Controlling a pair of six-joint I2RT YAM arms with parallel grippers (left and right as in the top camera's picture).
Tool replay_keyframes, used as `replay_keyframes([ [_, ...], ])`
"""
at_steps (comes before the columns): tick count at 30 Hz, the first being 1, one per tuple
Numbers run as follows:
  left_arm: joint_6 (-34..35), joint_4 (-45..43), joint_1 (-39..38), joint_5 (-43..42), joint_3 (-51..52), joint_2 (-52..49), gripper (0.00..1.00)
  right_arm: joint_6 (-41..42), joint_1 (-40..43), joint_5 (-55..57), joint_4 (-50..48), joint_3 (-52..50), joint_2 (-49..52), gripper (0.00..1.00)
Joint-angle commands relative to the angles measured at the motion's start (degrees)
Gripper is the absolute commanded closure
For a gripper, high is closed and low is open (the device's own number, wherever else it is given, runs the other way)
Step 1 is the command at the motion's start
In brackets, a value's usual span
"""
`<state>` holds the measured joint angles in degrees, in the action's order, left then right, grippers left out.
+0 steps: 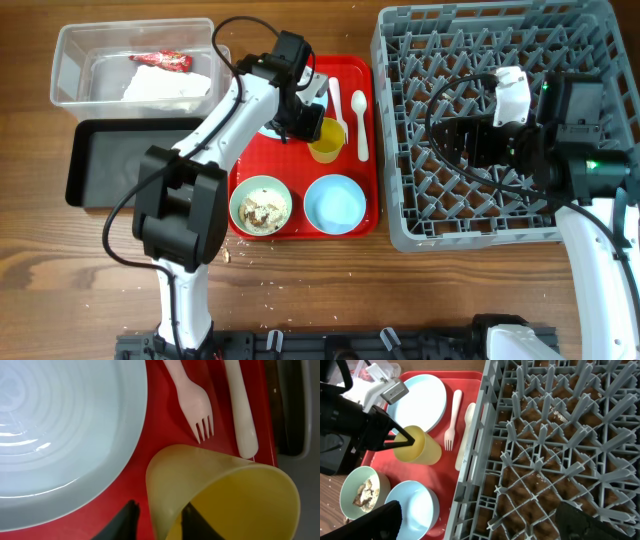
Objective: Sort waste into correct bins and load items into the dishwasher rack
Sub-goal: 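Grasp the yellow cup with the left gripper and lift it, then hand the yellow cup from the left gripper to the right gripper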
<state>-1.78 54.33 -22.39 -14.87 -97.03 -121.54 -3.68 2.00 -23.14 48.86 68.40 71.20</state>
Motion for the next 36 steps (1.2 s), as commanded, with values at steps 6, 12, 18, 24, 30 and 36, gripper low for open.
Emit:
replay_keyframes([
  [6,5.7,-0.7,1.8,-3.3,-0.4,0.5,0.96,3.3,0.3,-0.8,0.2,1.3,0.6,0.00],
  [12,5.7,0.0,7.0,-24.3,-0.4,5.2,0.96,8.2,0.3,-5.9,-1.8,0.5,0.6,0.00],
  [18,5.7,0.0,13.5,-55.5,-0.4,7.4,0.96,7.8,0.3,-22.6,-11.6,-2.4,3.0,0.00],
  [24,5.7,0.0,14.2,-69.0,-0.4,7.4,0.96,6.9,0.1,-47.9,-26.1,-2.4,11.4,0.00],
  [30,5.7,0.0,12.6,-71.9,-0.4,7.4,0.96,14.2,-3.9,-53.9,-38.9,-2.4,17.8,0.00],
  [36,5.4,-0.1,11.1,-71.3,-0.4,7.4,0.96,17.6,-8.8,-54.0,-46.6,-2.4,18.5,0.00],
])
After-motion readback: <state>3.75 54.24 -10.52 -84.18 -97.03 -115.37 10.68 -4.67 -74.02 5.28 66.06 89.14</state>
